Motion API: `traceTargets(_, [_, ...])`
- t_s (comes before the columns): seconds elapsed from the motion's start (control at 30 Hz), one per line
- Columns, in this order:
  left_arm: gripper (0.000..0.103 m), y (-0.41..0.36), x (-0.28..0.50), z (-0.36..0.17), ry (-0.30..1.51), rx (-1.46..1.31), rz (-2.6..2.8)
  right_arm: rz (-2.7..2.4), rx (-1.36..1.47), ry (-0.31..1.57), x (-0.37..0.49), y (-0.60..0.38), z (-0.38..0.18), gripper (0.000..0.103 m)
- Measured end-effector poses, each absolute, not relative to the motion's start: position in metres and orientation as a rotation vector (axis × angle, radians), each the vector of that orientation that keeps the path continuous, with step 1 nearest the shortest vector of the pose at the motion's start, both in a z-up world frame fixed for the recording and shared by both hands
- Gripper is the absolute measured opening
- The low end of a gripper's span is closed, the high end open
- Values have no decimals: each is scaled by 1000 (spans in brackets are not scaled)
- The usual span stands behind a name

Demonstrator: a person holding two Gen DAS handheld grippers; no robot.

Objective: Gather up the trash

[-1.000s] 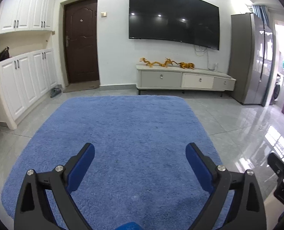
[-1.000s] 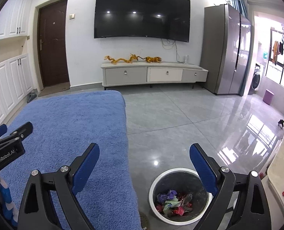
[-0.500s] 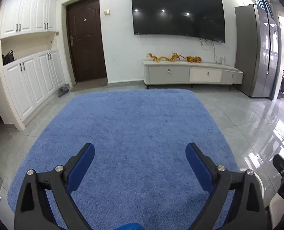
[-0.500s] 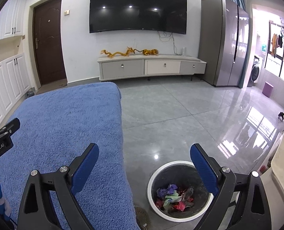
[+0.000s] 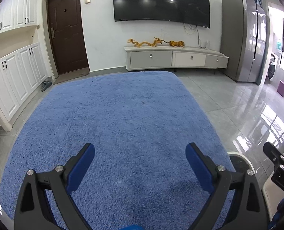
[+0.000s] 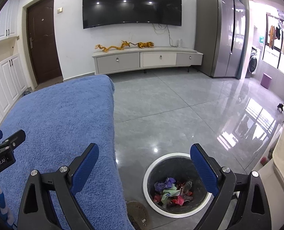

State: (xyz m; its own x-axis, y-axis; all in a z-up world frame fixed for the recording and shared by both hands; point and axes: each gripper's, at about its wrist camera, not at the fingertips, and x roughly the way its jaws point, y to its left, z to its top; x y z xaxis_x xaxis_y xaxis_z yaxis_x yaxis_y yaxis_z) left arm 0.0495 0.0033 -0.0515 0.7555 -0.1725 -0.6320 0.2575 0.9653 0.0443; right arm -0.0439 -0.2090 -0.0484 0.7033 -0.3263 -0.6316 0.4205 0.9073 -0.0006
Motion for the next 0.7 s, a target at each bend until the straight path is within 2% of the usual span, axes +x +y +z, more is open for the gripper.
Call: traceTargets(0.7, [96,1,51,-61,696,135,-244,-468,129,689,-44,-210,-56,95])
